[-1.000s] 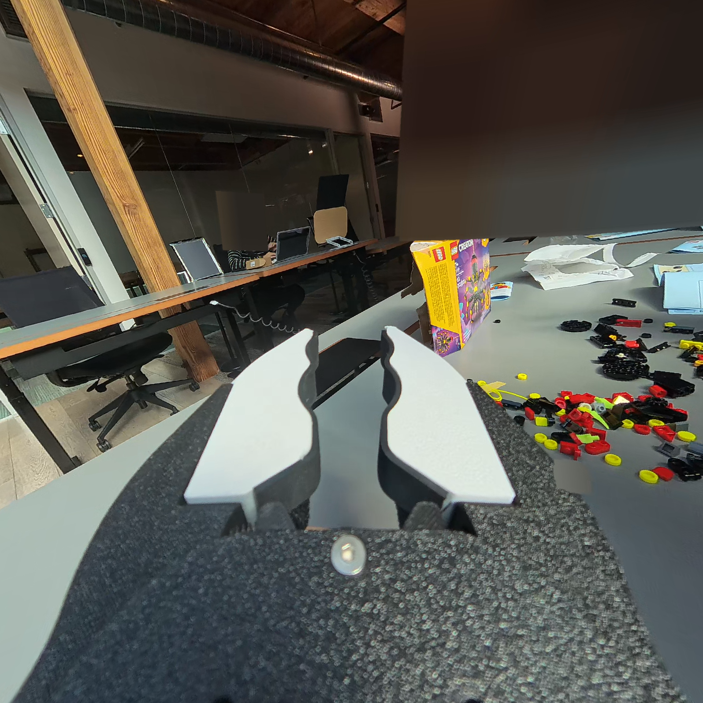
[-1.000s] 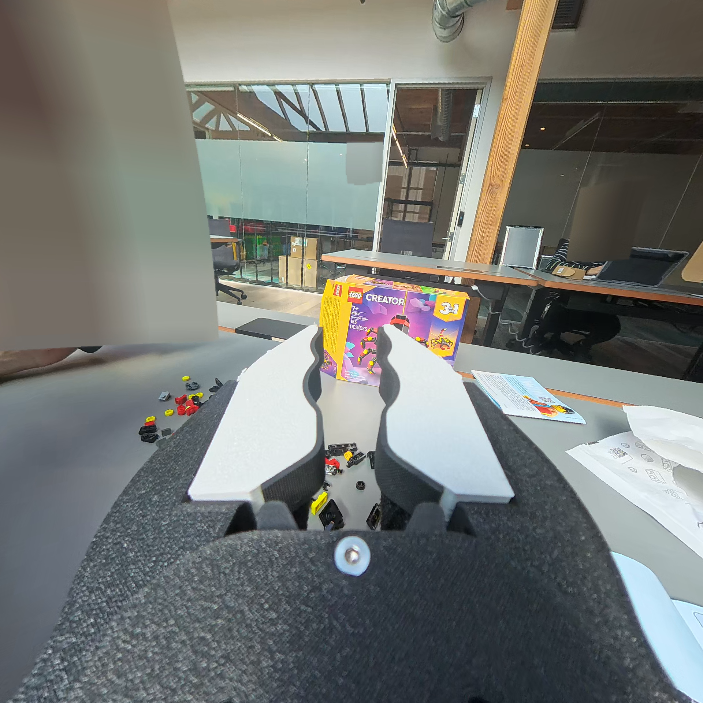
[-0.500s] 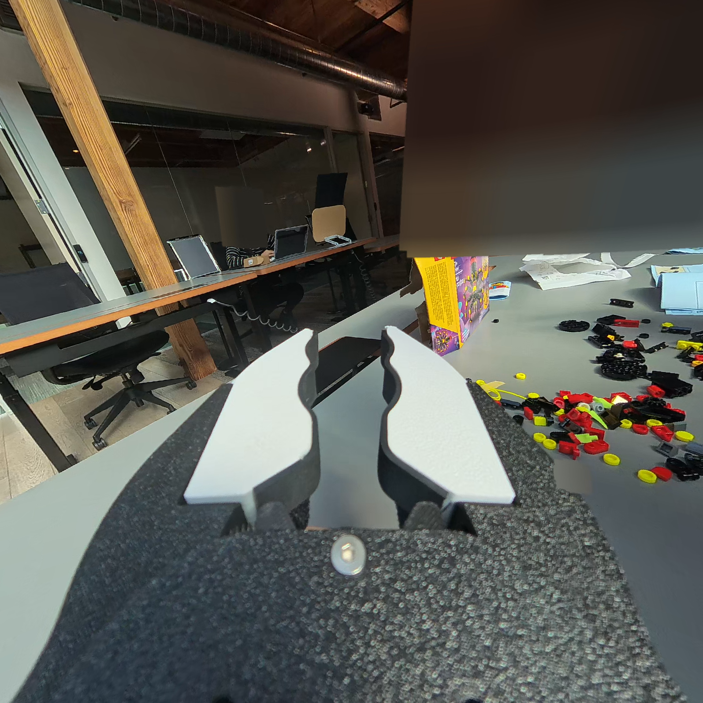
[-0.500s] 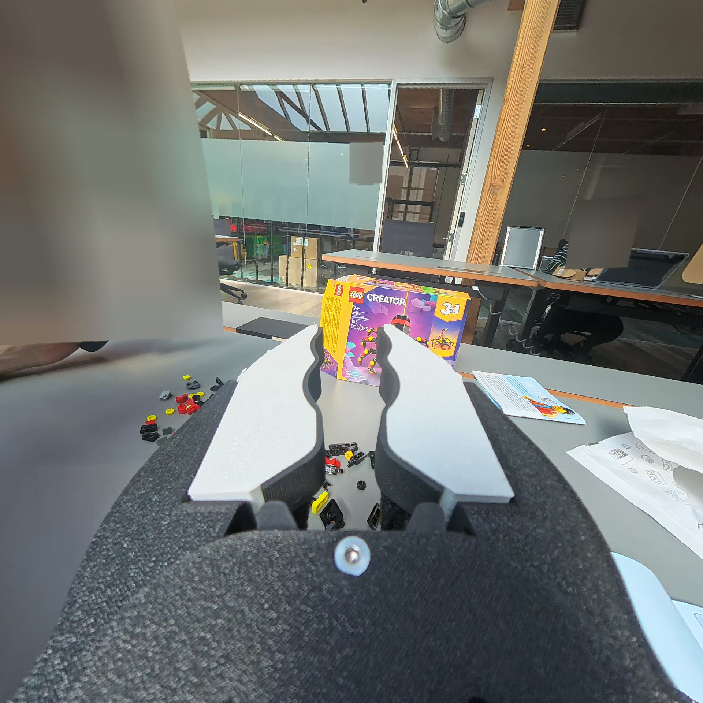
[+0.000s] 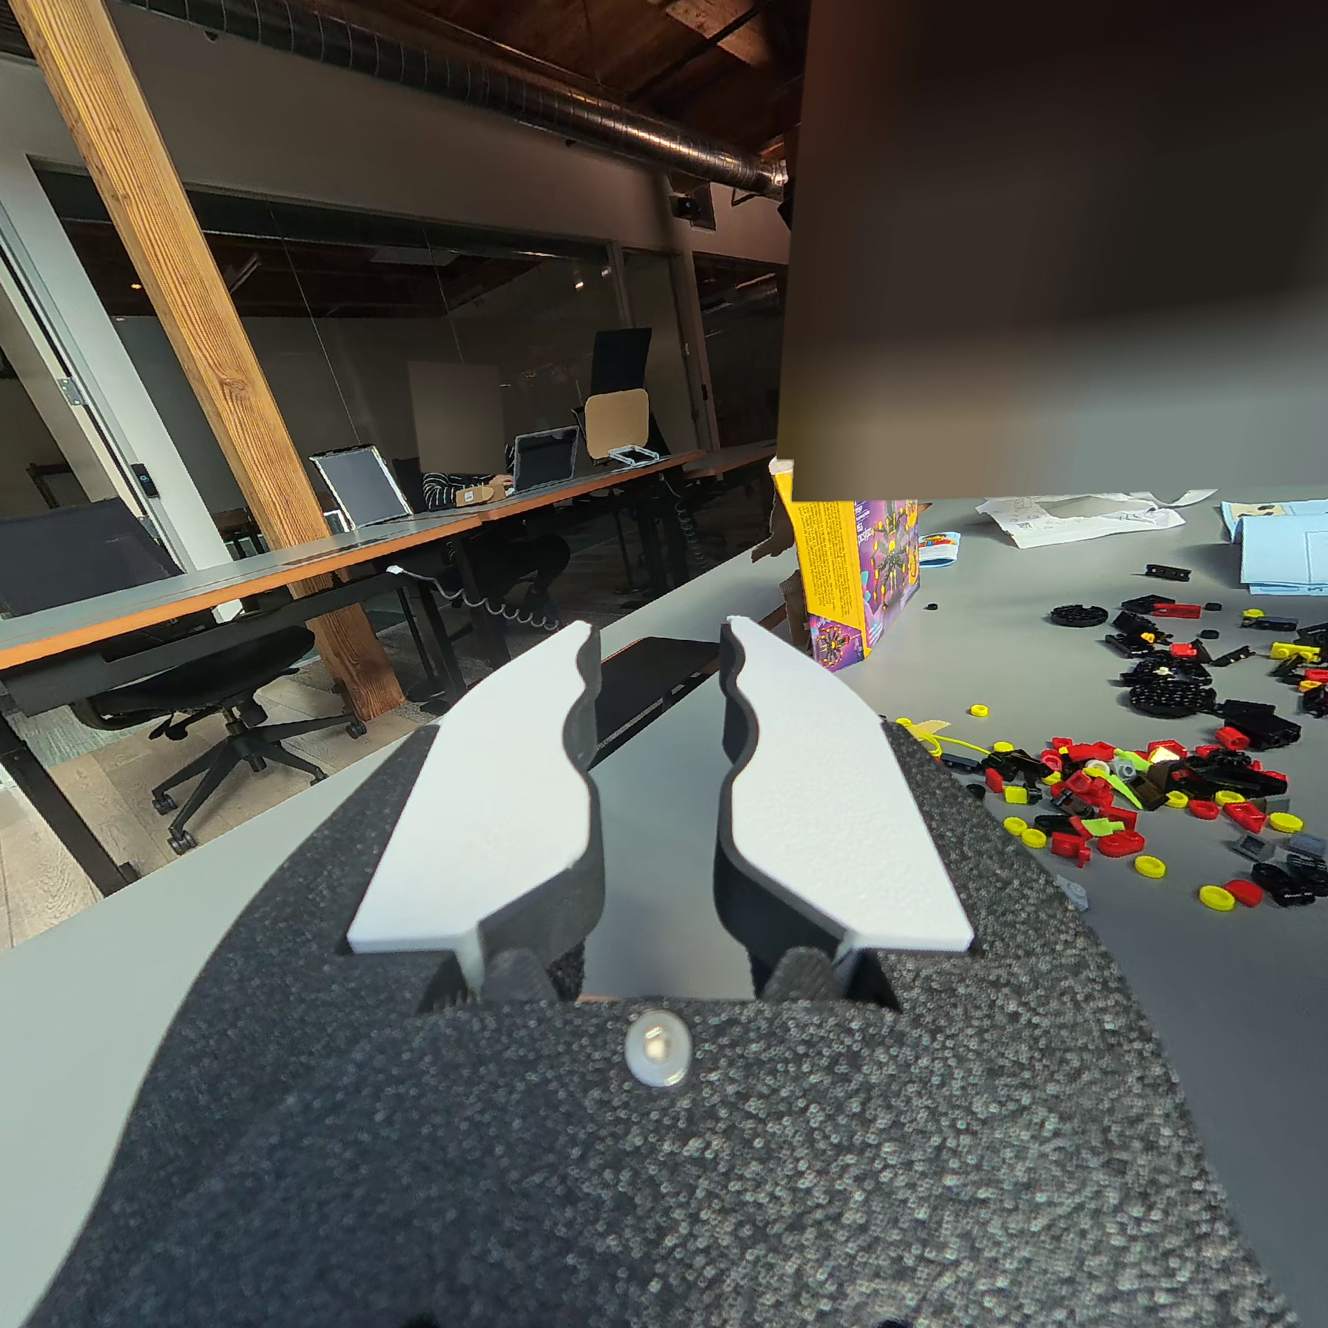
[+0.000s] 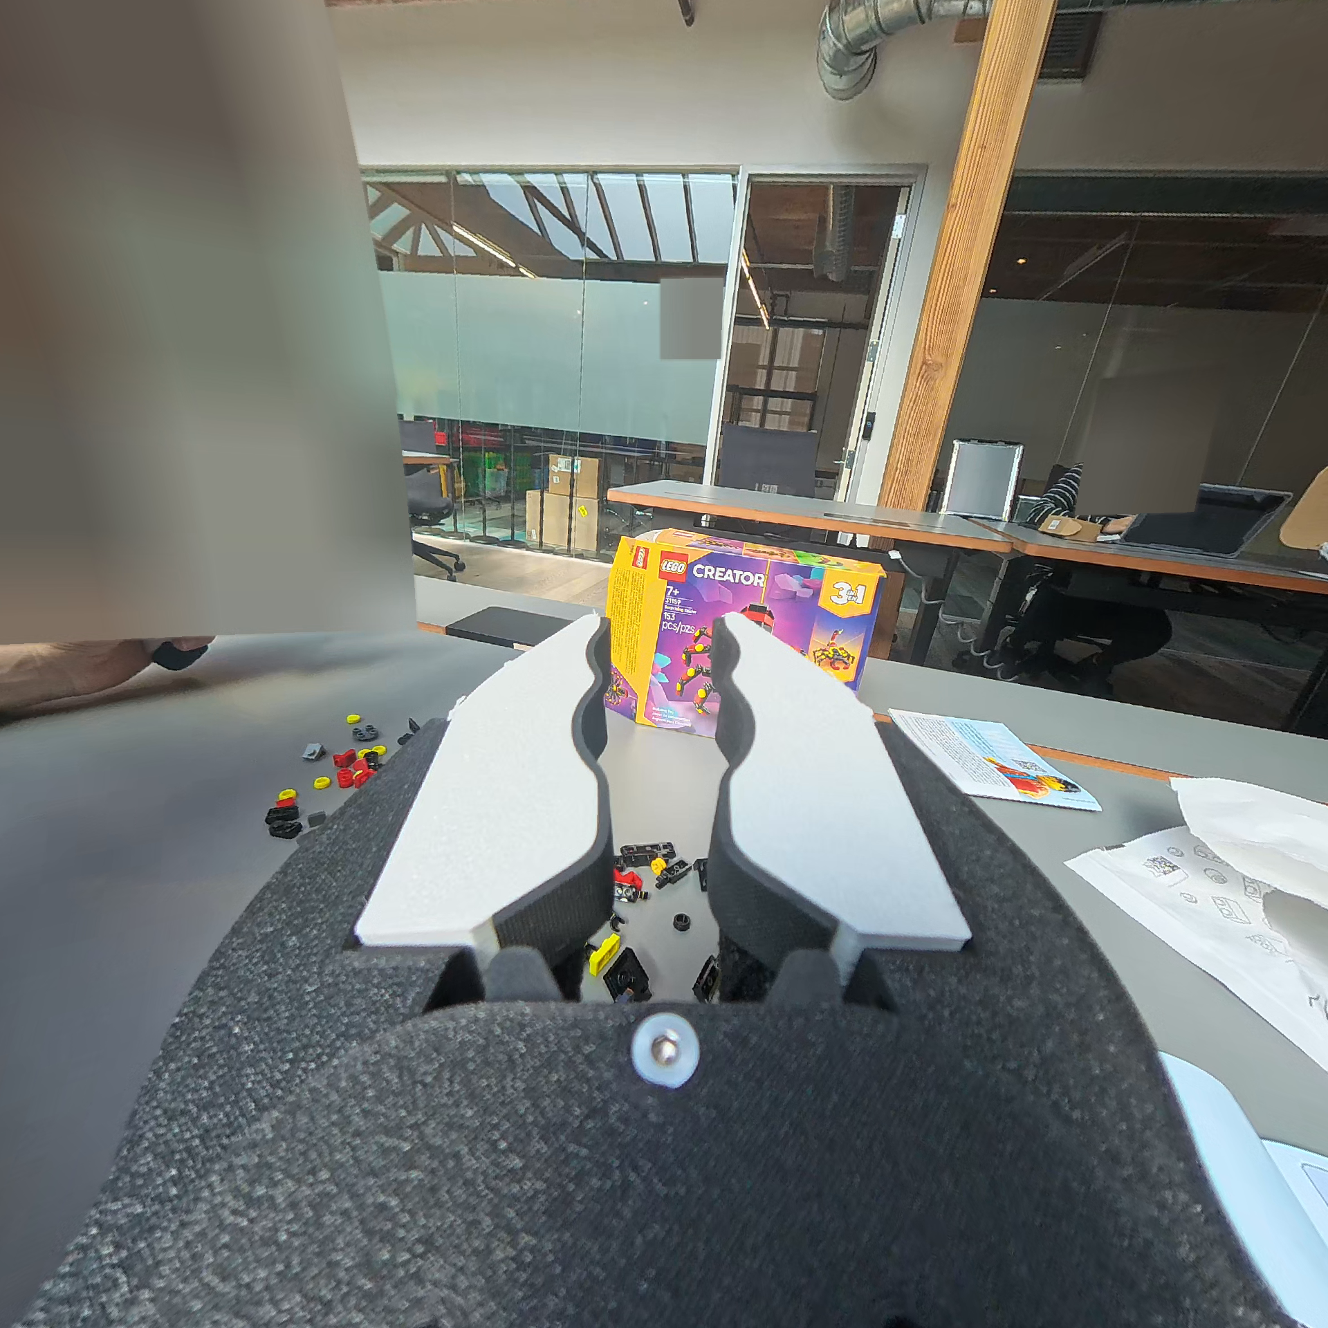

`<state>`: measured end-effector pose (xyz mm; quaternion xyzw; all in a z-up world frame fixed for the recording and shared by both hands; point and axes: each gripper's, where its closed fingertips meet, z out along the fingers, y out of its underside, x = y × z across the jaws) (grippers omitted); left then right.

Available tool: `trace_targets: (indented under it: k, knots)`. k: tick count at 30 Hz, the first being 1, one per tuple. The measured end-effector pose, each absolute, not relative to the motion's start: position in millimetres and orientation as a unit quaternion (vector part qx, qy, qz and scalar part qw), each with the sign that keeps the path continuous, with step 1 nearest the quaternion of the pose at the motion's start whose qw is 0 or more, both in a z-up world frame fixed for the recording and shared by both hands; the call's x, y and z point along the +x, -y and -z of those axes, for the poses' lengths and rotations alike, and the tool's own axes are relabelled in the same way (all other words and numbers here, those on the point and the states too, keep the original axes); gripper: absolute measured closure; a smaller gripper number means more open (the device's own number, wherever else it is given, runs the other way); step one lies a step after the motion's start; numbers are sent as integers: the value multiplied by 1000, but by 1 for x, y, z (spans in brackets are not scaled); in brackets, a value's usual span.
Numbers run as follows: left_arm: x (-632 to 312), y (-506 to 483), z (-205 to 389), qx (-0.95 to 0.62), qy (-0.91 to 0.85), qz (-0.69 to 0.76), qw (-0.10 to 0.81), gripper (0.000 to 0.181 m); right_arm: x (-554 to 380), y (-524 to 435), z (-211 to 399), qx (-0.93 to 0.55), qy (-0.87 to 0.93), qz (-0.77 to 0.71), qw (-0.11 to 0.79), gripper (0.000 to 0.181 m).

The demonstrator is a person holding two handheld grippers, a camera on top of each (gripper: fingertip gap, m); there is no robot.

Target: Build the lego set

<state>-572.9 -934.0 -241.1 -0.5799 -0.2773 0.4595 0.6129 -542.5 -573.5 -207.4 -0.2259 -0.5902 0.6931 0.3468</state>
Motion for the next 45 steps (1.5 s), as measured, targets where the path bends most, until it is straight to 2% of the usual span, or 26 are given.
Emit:
trace_targets:
  k: [17, 25, 29, 32, 34, 38, 45]
  knots:
    - [-573, 933, 239, -581, 276, -461, 611, 150, -535, 551, 183, -236, 547, -704, 387, 156]
    - [-556, 943, 187, -556, 303, -450, 630, 150, -461, 450, 141, -296, 502, -669, 462, 156]
    - [-534, 939, 144, -547, 326, -450, 626, 167, -433, 375, 139, -320, 484, -640, 503, 156]
    - [-512, 911, 110, -594, 307, -471, 575, 166, -431, 321, 139, -341, 460, -650, 499, 156]
    - [-495, 881, 83, -624, 284, -466, 559, 151, -436, 291, 140, -343, 445, -663, 495, 156]
    - [-464, 815, 41, -641, 282, -416, 580, 145, -451, 252, 144, -335, 428, -691, 477, 157]
    - [-428, 670, 50, -660, 254, -343, 619, 144, -478, 222, 145, -305, 449, -712, 445, 157]
